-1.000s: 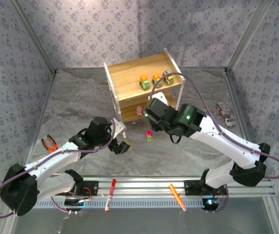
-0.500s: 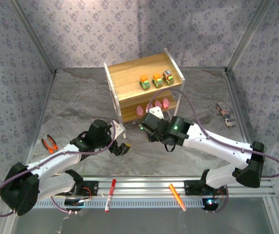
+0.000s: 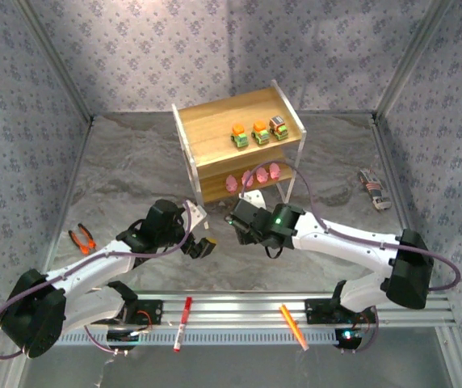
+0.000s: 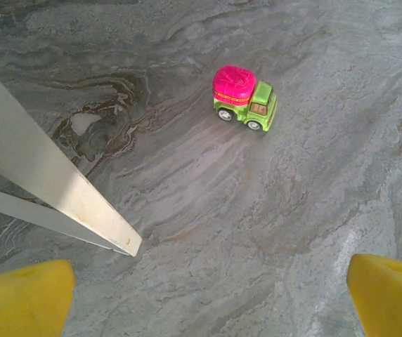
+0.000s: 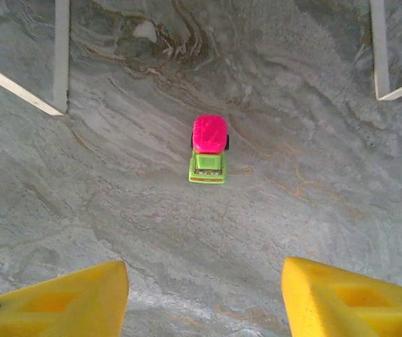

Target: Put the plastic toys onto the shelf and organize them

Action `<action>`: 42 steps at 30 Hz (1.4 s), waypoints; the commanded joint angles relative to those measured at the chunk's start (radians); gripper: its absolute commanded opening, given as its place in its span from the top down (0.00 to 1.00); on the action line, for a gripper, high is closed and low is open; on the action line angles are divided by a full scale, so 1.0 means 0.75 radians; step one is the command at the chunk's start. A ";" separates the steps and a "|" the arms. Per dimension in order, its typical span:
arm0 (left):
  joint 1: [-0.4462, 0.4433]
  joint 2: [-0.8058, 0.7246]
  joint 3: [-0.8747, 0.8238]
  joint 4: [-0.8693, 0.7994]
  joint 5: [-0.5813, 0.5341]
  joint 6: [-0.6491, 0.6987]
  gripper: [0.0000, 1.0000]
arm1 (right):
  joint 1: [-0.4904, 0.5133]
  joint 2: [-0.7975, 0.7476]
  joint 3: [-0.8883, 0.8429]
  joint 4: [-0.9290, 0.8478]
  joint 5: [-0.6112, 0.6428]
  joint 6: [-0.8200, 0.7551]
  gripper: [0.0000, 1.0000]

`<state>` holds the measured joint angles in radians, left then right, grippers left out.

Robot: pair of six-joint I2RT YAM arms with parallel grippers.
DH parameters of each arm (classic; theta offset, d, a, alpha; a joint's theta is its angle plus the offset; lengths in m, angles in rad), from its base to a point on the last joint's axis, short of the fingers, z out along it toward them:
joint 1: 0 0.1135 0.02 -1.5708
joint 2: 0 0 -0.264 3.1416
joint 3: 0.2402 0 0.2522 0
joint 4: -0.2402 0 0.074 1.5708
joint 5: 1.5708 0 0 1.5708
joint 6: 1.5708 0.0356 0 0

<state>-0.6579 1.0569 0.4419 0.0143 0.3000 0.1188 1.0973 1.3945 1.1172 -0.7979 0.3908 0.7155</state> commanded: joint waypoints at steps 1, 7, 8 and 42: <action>-0.010 -0.002 -0.014 0.056 0.021 0.011 0.00 | -0.005 0.004 -0.065 0.120 -0.005 0.026 0.37; -0.010 -0.006 -0.018 0.059 0.021 0.011 0.00 | -0.014 0.051 -0.143 0.235 0.011 0.028 0.36; -0.011 -0.008 -0.018 0.059 0.021 0.009 0.00 | -0.016 0.067 -0.145 0.253 0.011 0.025 0.36; -0.010 -0.002 -0.015 0.057 0.021 0.007 0.00 | -0.171 0.342 -0.244 0.569 -0.098 -0.068 0.38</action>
<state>-0.6579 1.0565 0.4347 0.0307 0.2996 0.1188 0.9760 1.6371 0.9447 -0.3805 0.3279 0.6838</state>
